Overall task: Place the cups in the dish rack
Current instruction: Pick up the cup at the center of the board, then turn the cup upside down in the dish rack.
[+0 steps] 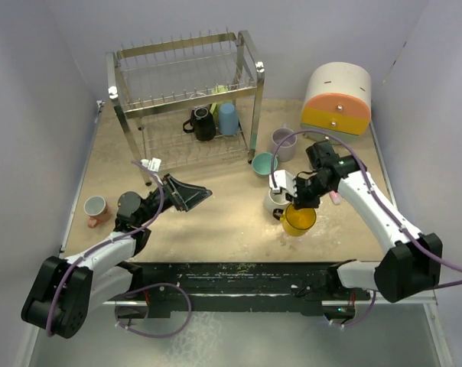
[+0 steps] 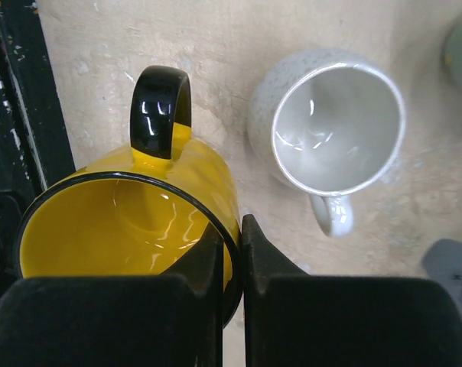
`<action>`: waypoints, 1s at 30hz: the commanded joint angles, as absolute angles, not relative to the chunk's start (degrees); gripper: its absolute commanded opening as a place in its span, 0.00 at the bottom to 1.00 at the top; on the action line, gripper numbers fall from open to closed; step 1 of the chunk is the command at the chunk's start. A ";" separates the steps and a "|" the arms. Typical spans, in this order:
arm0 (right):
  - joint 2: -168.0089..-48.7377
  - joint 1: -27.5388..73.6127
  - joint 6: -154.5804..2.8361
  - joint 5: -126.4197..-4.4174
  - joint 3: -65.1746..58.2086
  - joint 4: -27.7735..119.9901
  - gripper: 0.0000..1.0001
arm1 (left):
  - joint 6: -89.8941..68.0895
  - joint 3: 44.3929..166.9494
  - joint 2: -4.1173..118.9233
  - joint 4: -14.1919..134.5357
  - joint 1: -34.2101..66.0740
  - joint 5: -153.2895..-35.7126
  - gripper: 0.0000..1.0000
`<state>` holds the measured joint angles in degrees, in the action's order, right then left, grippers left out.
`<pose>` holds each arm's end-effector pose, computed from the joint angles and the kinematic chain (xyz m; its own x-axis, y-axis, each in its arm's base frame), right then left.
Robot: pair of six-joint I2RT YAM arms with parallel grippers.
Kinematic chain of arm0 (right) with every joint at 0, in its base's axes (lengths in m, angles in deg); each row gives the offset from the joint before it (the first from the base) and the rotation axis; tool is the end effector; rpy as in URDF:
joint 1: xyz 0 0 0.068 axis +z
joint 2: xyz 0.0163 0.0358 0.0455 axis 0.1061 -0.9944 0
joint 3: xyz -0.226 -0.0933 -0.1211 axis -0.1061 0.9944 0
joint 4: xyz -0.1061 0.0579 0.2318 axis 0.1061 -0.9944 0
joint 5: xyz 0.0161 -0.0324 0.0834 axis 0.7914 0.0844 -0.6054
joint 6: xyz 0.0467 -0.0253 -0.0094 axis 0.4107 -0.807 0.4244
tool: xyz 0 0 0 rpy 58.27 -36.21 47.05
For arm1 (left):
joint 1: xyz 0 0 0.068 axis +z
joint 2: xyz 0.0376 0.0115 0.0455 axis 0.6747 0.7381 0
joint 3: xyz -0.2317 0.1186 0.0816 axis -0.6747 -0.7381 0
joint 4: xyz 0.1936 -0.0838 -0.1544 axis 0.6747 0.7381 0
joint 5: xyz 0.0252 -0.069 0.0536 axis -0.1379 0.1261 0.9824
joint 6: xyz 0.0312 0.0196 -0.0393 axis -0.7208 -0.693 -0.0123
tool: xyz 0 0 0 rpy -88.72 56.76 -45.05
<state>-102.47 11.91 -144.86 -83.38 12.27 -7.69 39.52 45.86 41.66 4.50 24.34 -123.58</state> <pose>0.2248 0.0892 0.2625 -0.0437 -0.8529 -0.5203 -0.9854 0.1225 -0.1180 0.1810 -0.0819 0.2206 -0.6376 -0.5303 -0.5589 0.5345 0.2180 -0.8166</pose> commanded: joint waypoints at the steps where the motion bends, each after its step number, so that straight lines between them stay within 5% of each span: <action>1: -99.41 12.08 -154.18 -87.31 3.40 -19.74 0.00 | 42.36 46.09 43.02 -2.26 22.49 -124.25 0.96; 15: -98.75 12.07 -165.27 -76.92 -19.40 -21.35 0.00 | 49.11 48.53 48.95 -12.85 14.14 -120.87 0.91; 24: -91.15 12.10 -176.67 -81.34 -18.03 -8.25 0.00 | 48.72 52.45 53.85 -17.49 3.76 -115.59 0.90; 30: -79.38 12.10 -192.55 -86.90 -5.03 5.48 0.00 | 50.11 56.22 60.75 -22.56 -2.43 -112.29 0.87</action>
